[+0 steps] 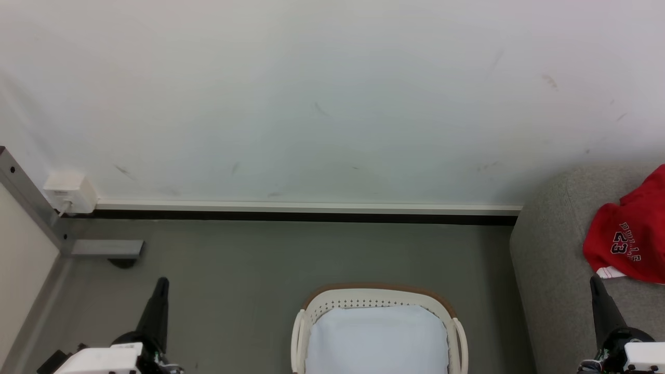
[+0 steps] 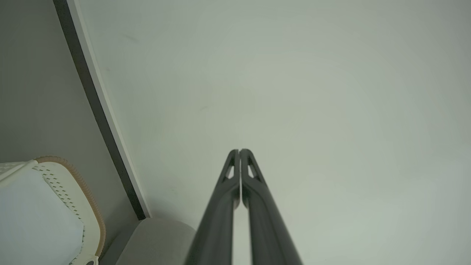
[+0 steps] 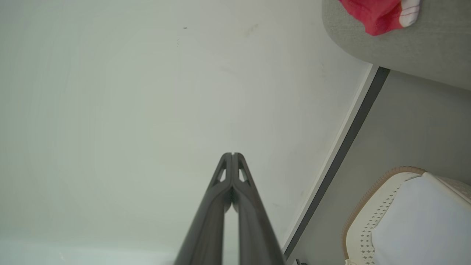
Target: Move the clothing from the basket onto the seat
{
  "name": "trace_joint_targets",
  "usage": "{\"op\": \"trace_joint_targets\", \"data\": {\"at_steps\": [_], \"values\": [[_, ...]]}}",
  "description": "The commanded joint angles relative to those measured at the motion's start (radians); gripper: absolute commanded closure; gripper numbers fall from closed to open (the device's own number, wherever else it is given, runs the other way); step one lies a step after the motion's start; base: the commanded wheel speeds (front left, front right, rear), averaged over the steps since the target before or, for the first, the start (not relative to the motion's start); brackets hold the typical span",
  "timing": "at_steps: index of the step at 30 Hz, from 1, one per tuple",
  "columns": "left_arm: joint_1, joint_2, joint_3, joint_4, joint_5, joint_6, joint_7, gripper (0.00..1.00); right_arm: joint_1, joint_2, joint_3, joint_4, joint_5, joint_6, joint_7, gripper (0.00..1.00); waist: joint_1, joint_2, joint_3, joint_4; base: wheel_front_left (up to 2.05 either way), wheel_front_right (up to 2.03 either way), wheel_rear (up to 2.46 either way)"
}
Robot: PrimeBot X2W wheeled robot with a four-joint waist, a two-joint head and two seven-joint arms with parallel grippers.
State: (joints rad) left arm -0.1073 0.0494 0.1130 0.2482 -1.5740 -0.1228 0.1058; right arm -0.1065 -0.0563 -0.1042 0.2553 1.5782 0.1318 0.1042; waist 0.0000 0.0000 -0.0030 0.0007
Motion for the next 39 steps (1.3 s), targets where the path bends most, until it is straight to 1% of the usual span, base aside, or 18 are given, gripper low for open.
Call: {"op": "trace_joint_targets", "data": {"at_steps": [1,5,39], "values": [[-0.012,0.002,0.003,-0.006,-0.018,-0.002,0.007,1.0,-0.017,0.003,-0.006,-0.005,0.023,-0.002,0.004,1.0,0.0,0.0,0.001,0.0,0.0,0.0,0.0],[-0.013,0.001,0.005,-0.007,-0.048,-0.002,0.014,1.0,-0.015,0.004,-0.012,-0.005,0.043,-0.002,0.009,1.0,0.0,0.0,0.003,-0.001,0.0,0.0,0.0],[-0.012,0.002,0.005,-0.007,-0.043,-0.002,0.014,1.0,-0.014,0.004,-0.012,-0.005,0.036,-0.002,0.01,1.0,0.0,0.0,0.003,-0.001,0.0,0.0,0.0]]}}
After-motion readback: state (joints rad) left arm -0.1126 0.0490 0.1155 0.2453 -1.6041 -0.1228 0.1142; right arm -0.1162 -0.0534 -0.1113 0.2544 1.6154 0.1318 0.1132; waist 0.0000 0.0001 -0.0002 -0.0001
